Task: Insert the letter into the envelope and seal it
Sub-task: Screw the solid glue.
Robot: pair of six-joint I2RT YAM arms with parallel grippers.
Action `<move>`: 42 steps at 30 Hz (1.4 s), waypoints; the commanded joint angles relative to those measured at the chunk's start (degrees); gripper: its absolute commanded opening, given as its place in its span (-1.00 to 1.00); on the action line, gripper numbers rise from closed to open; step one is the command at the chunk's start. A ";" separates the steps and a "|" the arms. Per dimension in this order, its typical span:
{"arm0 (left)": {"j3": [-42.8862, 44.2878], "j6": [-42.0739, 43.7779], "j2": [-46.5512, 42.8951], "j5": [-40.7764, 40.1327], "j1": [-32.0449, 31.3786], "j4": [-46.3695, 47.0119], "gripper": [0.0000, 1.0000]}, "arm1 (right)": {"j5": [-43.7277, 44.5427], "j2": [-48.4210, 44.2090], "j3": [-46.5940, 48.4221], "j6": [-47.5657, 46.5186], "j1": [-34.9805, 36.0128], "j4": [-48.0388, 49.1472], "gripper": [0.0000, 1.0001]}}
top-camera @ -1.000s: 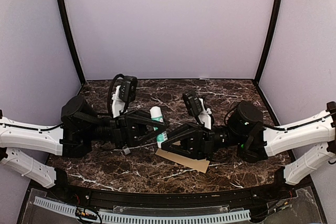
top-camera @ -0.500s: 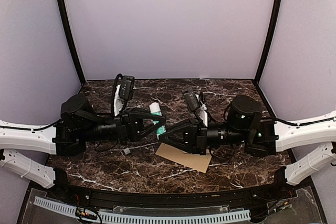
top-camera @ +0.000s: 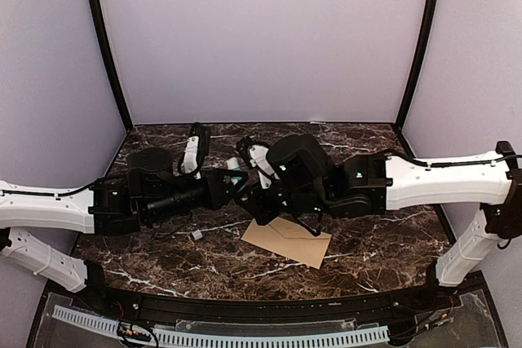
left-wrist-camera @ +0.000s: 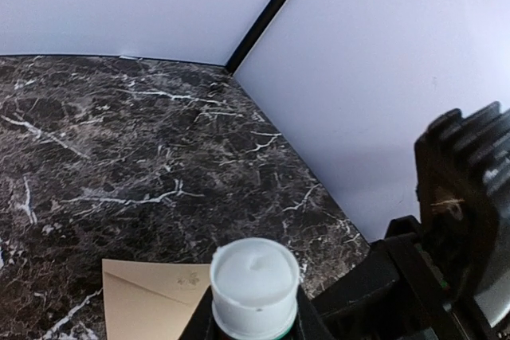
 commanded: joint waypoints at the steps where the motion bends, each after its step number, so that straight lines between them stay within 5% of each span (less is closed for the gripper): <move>1: 0.79 -6.07 2.81 1.37 -2.07 -2.46 -1.00 | 12.98 6.24 8.22 -0.54 1.67 -0.64 -0.88; 11: 0.59 -8.86 4.87 2.84 -2.00 0.67 -1.00 | 12.77 5.02 6.71 1.72 2.98 0.64 -0.77; 22: -0.10 -5.02 -4.77 6.06 -1.37 0.06 -1.00 | -10.12 -14.65 -16.32 0.64 0.82 21.16 0.15; 27: -1.28 -1.84 -7.01 16.33 -1.28 7.70 -1.00 | -22.92 -20.30 -26.86 5.97 -2.94 35.12 0.38; 36: -2.54 -0.43 -5.81 31.89 -1.30 20.67 -1.00 | -41.13 -19.46 -34.22 14.98 -4.61 63.04 0.23; 42: -2.63 -1.41 -4.98 35.35 -1.36 25.39 -1.00 | -44.48 -16.57 -32.92 16.61 -4.35 66.50 0.20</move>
